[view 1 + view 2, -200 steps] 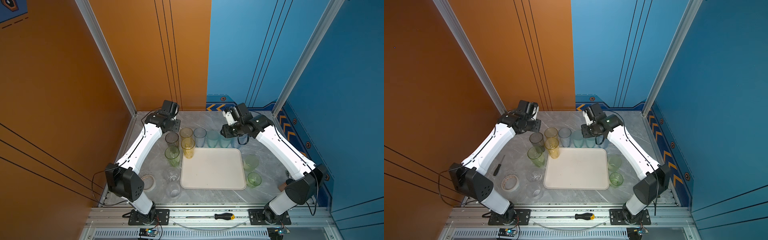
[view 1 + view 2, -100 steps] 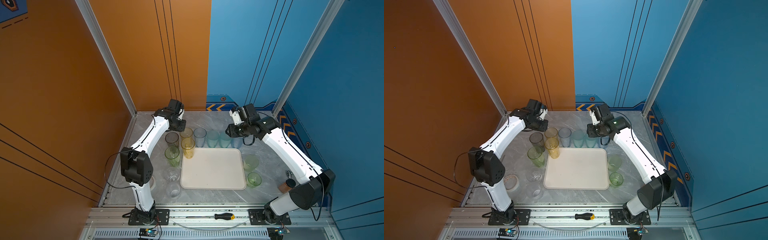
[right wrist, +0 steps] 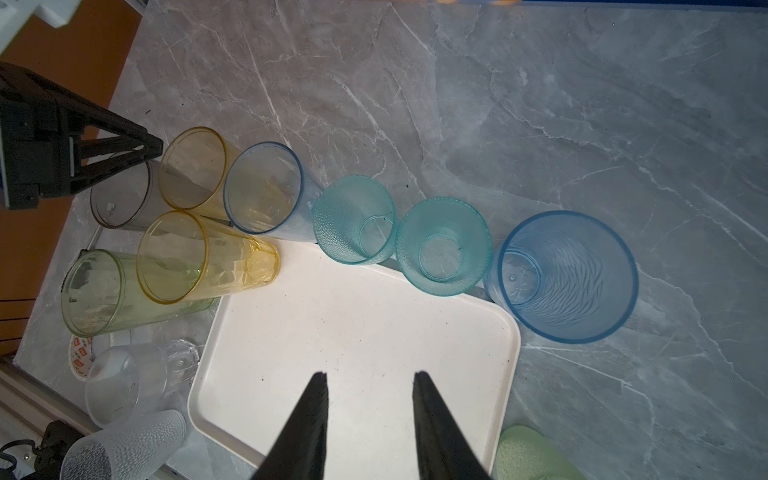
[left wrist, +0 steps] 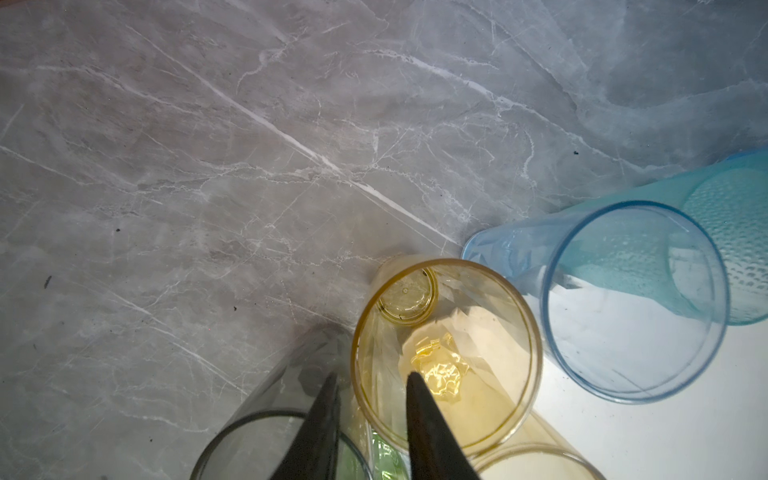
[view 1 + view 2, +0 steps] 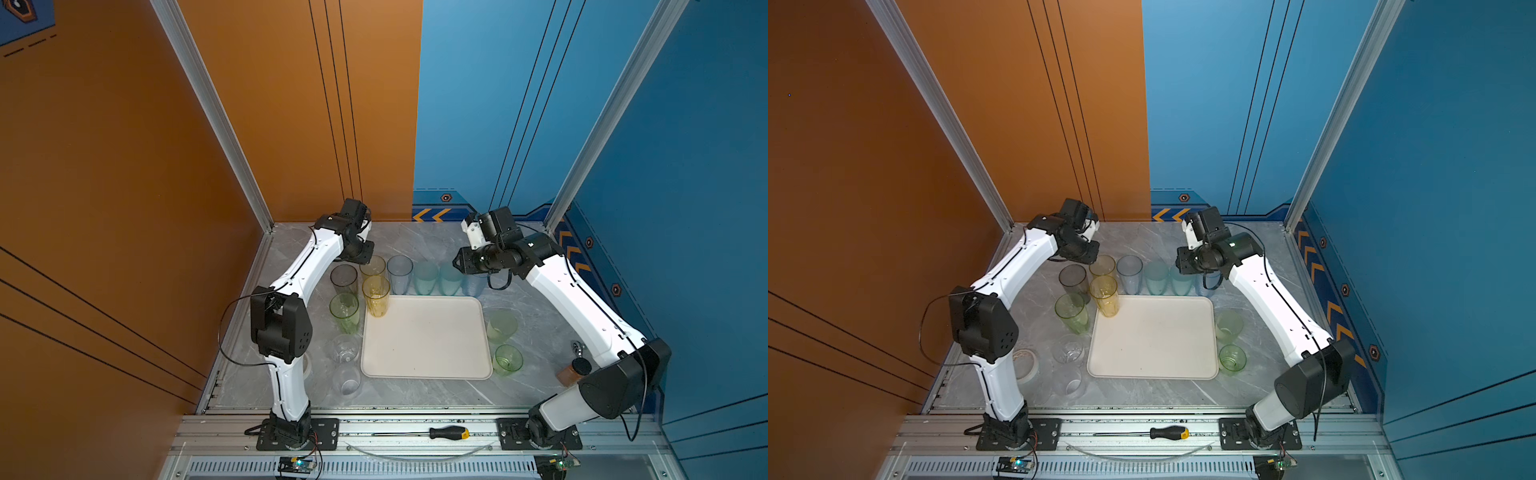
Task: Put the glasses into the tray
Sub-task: 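Lower the left gripper into the far yellow glass and close it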
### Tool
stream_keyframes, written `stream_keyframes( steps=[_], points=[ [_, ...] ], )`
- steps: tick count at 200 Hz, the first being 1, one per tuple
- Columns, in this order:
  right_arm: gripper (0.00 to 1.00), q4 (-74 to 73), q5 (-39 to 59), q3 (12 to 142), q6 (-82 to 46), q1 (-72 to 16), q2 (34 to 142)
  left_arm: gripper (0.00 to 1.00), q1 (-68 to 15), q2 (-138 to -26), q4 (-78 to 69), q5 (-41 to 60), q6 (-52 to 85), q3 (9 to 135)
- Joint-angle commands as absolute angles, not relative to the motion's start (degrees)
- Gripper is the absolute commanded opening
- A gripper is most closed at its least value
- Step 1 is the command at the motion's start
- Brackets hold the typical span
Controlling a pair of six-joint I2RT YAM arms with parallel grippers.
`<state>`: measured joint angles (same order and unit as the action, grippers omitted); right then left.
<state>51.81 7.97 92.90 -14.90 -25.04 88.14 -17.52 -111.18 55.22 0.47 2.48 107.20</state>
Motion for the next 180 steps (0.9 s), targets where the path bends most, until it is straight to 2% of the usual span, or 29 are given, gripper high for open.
stream_keyframes(
  steps=[1, 123, 180],
  points=[
    [0.34, 51.1, 9.2, 92.4, -15.2, -24.5, 86.7, 0.29, -17.2, -113.0, 57.5, -0.4, 0.9, 109.5],
    [0.34, 51.1, 9.2, 92.3, -15.2, -24.3, 86.8, 0.28, -17.2, -117.7, 59.9, -1.9, -1.3, 112.8],
    [0.34, 51.1, 9.3, 92.4, -15.4, -24.3, 87.2, 0.23, -17.1, -119.3, 59.9, -1.5, -1.6, 114.0]
  ],
)
